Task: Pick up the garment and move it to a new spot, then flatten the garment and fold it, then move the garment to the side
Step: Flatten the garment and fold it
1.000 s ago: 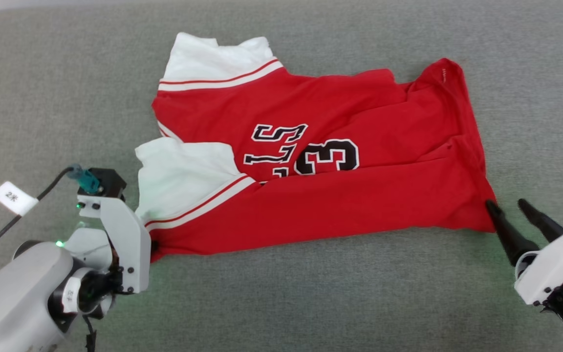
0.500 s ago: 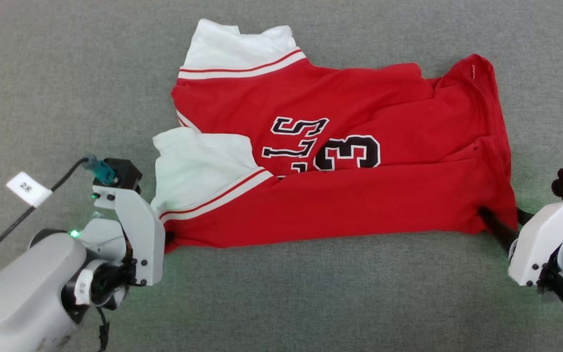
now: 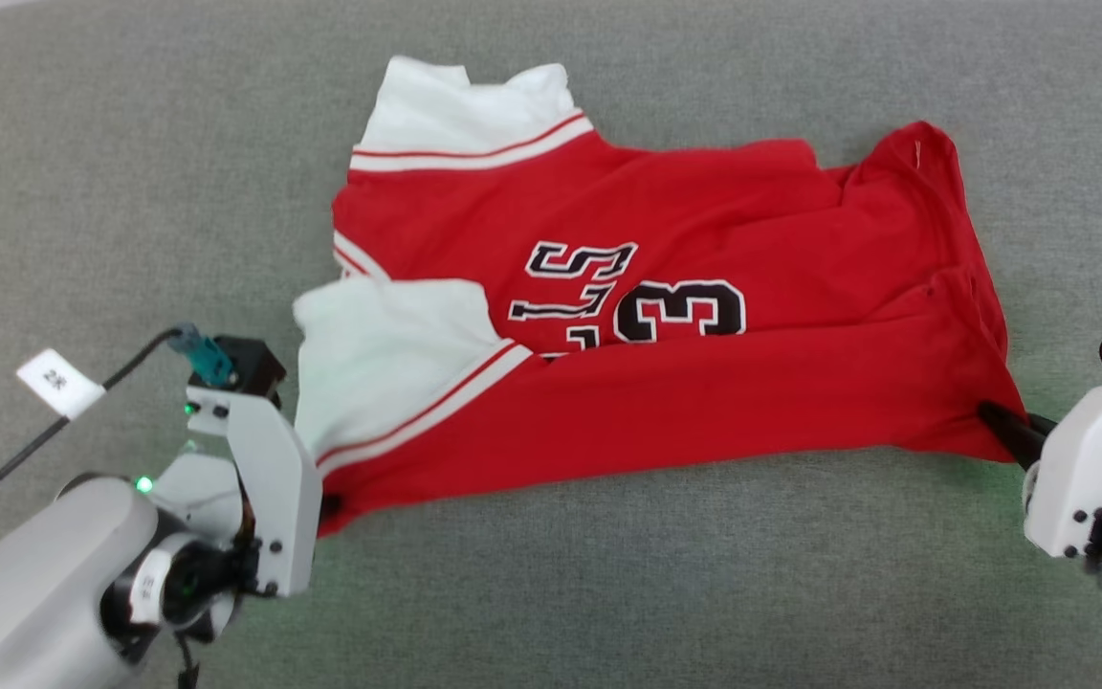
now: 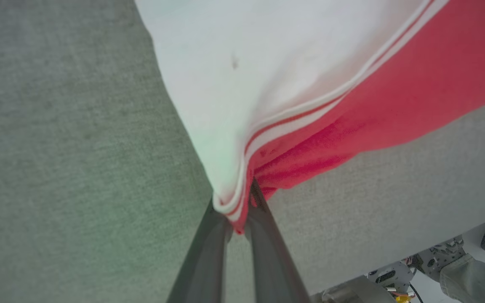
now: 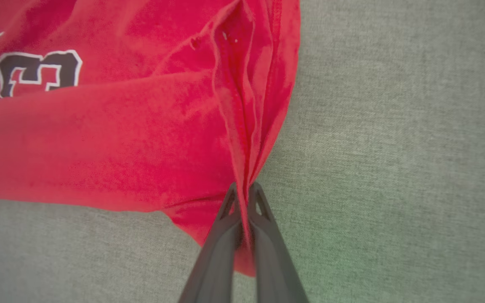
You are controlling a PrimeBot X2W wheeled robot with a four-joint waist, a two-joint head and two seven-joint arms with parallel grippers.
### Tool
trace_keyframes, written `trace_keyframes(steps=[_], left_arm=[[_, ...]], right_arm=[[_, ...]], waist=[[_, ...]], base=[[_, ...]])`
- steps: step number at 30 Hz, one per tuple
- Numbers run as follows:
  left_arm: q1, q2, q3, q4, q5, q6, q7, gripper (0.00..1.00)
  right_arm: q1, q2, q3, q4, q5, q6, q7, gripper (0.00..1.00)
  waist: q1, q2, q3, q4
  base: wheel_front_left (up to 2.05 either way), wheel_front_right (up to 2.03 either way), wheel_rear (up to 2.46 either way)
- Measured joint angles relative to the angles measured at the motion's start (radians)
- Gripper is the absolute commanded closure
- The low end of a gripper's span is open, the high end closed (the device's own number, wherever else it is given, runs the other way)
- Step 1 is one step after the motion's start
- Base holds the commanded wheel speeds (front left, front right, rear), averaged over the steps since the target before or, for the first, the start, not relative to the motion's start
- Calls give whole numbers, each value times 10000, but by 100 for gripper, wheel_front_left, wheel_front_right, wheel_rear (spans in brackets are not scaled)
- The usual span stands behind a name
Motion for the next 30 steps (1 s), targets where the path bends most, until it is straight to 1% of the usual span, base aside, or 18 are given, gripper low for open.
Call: trace_keyframes(steps=[7,10,14,16,19,24,26,27,28,29,30], left_arm=[[331,798,-33,-1517,-88,796,600,100],[625,1104,-113,-2027,-221,1241,918,100],[988,1273,-151,-2577,-430,1615,1035,100],[1142,1281,-163,-2644,-514,1689,995,100],[1315,1197,-245,-2552,-587,1685,963,100],[1430,976,-351,-2084,-686,1524,991,100],[1418,920,-345,-1925,-686,1438,955,100],[1400,913,-343,-1866,-679,1417,949,90],[1378,909,-337,-1816,-665,1390,945,56],[1339,920,-328,-1797,-642,1390,947,32],[1294,957,-314,-1802,-577,1390,949,7]], right_arm=[[780,-529,81,-1078,504,0,1018,100],[1225,-744,56,-1536,725,0,1455,100],[1857,-828,-63,-2027,865,0,1885,100],[2059,-796,-153,-2123,863,0,1933,100],[2331,-702,-157,-2069,863,0,1981,100],[2410,-717,13,-1764,846,0,1793,100],[2365,-717,71,-1620,811,0,1547,100],[2325,-729,125,-1559,803,0,1478,100],[2290,-754,182,-1524,754,0,1335,98],[2240,-754,192,-1492,740,0,1185,55],[2190,-767,222,-1452,740,0,1145,10]], waist=[[0,0,-180,4],[0,0,-215,15],[0,0,-208,1],[0,0,-182,-13],[0,0,-134,-37],[0,0,-57,-94],[0,0,-45,-124],[0,0,-49,-139],[0,0,-61,-150],[0,0,-78,-163],[0,0,-101,-177]], base=[[0,0,0],[0,0,0],[0,0,0],[0,0,0],[0,0,0],[0,0,0],[0,0,0],[0,0,0],[0,0,0],[0,0,0],[0,0,0]])
